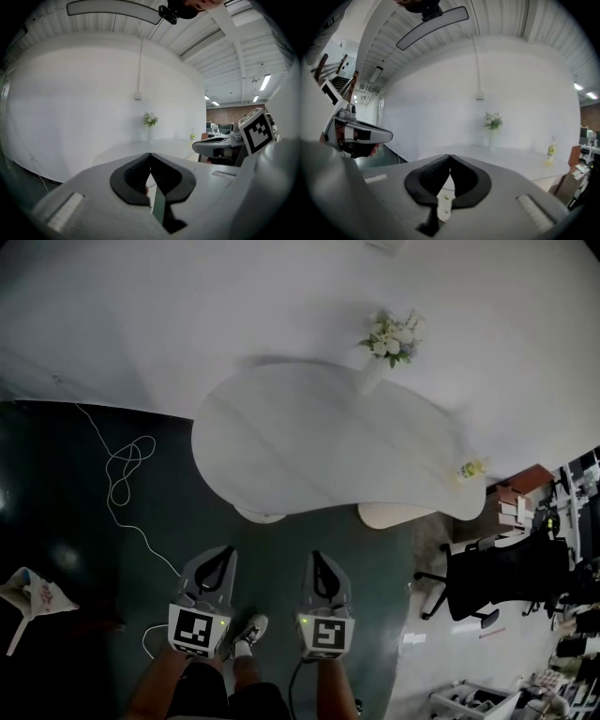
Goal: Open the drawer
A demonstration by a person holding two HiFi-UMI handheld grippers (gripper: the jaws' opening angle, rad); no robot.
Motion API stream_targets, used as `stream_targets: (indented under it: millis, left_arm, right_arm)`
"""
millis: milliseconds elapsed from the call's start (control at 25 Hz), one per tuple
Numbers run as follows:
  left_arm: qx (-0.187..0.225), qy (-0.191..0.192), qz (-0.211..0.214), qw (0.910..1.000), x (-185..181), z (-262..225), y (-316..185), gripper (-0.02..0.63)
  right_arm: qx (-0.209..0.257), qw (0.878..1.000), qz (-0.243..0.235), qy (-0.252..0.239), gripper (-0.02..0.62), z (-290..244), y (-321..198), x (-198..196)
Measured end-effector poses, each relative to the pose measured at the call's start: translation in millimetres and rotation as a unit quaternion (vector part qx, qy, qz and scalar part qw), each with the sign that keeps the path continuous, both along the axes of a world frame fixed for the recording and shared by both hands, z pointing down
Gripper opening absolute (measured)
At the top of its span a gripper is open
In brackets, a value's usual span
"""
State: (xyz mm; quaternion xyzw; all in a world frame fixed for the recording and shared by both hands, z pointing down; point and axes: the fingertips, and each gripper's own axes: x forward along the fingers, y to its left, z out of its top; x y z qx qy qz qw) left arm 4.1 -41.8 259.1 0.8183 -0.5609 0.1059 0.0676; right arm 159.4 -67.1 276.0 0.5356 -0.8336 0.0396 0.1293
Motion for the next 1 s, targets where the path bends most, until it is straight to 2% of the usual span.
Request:
stream_targets:
  millis: [160, 280, 520, 1000]
  left_arm:
    - [-0.005, 0.001, -0.005, 1.0000, -14.3, 34.3, -16.7, 0.011]
    - [-0.031, 0.000, -0.007, 0.9995, -21.7, 70.3, -18.6, 0.011]
    - [-0.052, 0.004, -0.011, 0.9986, -37.6, 143.5, -20.6, 0.010]
    - [-0.057, 0.012, -0.012, 0.9983, -34.8, 264.4, -26.6, 0.011]
  right_arm:
    - [-0.001, 1.000, -0.001, 0.008, 0.003, 33.4, -19.5, -14.4]
    - [-0.007, 1.000, 0.003, 0.007, 0.003, 67.0, -24.4, -20.6]
    - [-0.021, 1.000, 0.002, 0.005, 0.003, 135.6, -26.6, -37.0]
    - [-0.025, 0.999, -0.013, 0.018, 0.003, 261.2, -40.6, -45.6]
